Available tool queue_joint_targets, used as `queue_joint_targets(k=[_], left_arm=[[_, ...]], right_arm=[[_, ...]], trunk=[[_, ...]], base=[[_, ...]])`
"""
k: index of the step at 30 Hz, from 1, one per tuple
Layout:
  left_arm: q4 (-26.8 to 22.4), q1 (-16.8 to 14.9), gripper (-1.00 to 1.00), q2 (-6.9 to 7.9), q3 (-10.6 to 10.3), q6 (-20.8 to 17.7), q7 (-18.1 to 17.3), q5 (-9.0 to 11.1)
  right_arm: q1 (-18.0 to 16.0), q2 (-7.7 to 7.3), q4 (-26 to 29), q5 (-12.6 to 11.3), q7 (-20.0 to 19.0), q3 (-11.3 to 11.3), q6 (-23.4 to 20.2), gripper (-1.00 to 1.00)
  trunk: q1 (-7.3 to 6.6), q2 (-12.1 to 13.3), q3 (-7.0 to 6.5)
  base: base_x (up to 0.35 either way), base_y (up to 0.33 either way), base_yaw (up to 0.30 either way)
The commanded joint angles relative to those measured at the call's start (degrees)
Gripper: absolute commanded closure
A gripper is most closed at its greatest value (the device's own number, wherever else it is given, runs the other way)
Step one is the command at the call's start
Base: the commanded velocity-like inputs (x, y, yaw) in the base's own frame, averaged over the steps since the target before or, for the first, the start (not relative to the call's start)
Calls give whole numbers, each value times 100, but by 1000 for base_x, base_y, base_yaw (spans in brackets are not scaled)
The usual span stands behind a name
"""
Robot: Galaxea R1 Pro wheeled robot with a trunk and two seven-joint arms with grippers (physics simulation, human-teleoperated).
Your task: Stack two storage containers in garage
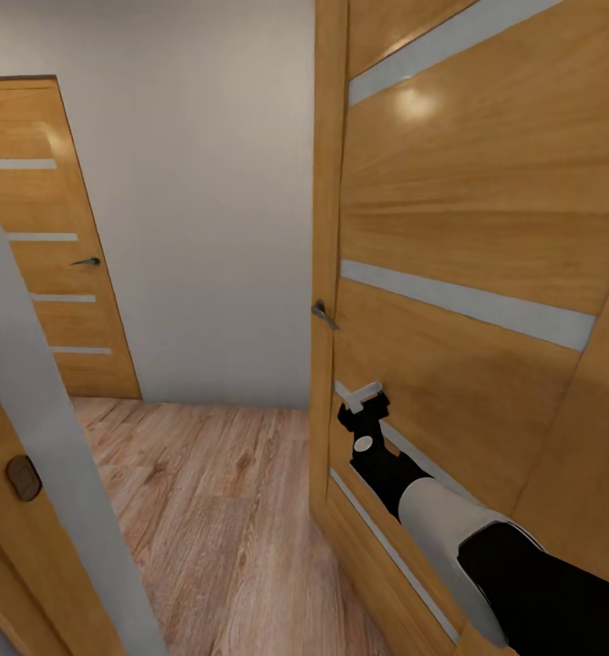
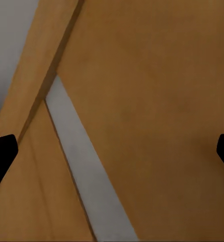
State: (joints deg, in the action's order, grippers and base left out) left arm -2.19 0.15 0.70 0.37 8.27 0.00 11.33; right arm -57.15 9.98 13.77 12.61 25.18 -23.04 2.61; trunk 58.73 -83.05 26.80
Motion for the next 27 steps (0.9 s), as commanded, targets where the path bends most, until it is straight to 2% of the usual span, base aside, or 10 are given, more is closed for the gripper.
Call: queue_joint_targets(k=[1,13,27], left_arm=[[-9,3,-100,0,2,8,0,27],[-8,0,-100,8,0,5,-12,27],[-5,2,-100,11,-2,-18,-18,27]], right_arm=[[-6,2,-15,17,44,72,15,-100],[-6,2,-15,23,58,75,44,-100],[-6,2,-7,-2,66,80,67,-100]], trunk=[[0,-3,5],[0,-3,5],[0,-3,5]], base=[[0,0,-85],[11,-2,-16],[271,-88,0]])
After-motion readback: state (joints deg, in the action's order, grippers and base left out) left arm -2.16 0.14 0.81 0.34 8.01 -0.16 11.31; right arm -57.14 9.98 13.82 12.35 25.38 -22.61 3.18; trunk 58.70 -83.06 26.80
